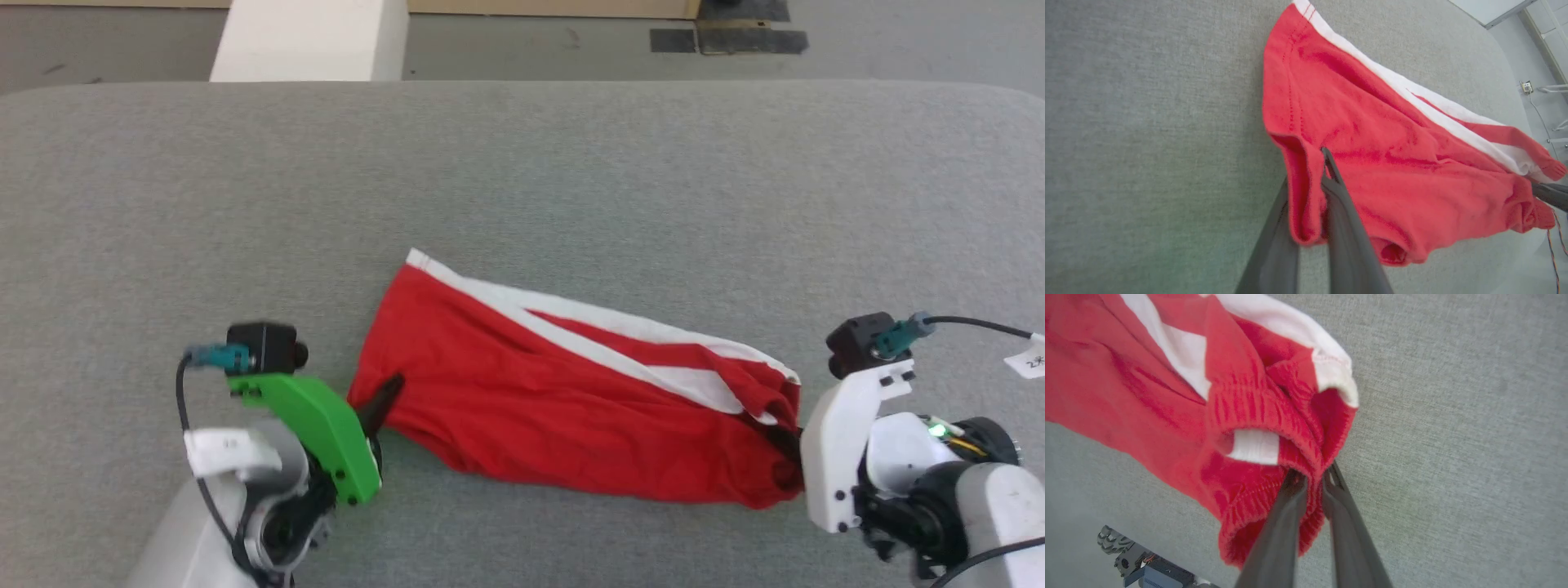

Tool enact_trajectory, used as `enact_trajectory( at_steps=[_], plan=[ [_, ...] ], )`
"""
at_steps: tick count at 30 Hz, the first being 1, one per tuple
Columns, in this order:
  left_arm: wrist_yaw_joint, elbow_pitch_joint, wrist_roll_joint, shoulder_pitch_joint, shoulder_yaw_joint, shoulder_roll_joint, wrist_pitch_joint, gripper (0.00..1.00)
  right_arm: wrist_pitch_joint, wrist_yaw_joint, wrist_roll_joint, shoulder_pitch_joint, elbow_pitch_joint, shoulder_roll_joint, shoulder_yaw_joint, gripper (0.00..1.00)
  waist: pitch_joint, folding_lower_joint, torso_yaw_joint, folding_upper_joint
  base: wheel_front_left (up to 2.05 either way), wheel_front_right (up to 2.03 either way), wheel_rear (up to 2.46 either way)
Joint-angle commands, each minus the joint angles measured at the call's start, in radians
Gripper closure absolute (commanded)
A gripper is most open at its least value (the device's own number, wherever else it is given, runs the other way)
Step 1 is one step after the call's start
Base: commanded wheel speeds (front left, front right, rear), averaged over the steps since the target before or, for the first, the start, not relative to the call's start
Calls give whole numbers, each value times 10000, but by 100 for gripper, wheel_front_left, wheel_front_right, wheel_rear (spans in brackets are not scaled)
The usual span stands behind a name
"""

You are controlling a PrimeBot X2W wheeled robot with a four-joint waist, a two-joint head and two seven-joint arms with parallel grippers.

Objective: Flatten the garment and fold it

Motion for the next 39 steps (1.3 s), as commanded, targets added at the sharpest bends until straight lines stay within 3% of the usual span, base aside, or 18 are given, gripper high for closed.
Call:
enact_trajectory(
  at_steps=[1, 7, 13, 14, 15, 16, 17, 23, 29, 33, 39],
  plan=[
    [147, -196, -84, 326, 99, -29, -117, 100, 182, -17, 53, -43, -56, -243, -55, 100, -83, 0, 185, 102, 0, 0, 0],
    [465, -894, -155, 1299, -88, -216, -98, 100, 858, -17, -168, -654, 116, -1181, -82, 100, 18, 0, 418, 102, 0, 0, 0],
    [639, -966, -128, 1684, -377, -371, 37, 100, 1328, -17, -210, -855, 516, -1527, 361, 100, 132, 0, 588, 102, 0, 0, 0],
    [645, -957, -136, 1687, -387, -386, 37, 82, 1337, -17, -213, -850, 554, -1561, 437, 100, 133, 0, 595, 102, 0, 0, 0],
    [654, -940, -156, 1689, -391, -400, 47, 5, 1310, -17, -214, -844, 594, -1576, 498, 100, 127, 0, 593, 102, 0, 0, 0],
    [669, -923, -167, 1686, -396, -403, 65, 0, 1272, -17, -199, -834, 620, -1577, 556, 60, 110, 0, 584, 102, 0, 0, 0],
    [693, -913, -180, 1681, -389, -397, 92, 0, 1213, -17, -203, -836, 622, -1598, 619, 0, 82, 0, 566, 102, 0, 0, 0],
    [919, -1205, -207, 1694, -161, -123, 252, 0, 579, -17, -30, -634, 389, -1473, 343, 0, -318, 0, 399, 102, 0, 0, 0],
    [1181, -1749, -53, 1464, 708, 283, -425, 0, -204, -17, 110, 134, -618, -503, -885, 0, -646, 0, 225, 102, 0, 0, 0],
    [1016, -1685, 444, 1199, 1368, 379, -2038, 0, -565, -17, -547, 887, -1132, 291, -1731, 0, -723, 0, 102, 102, 0, 0, 0],
    [225, -1073, 2247, 910, 1483, 495, -5856, 0, -1417, -17, -1486, 1539, -1346, 1001, -2271, 0, -645, 0, -1, 102, 0, 0, 0]
  ],
)
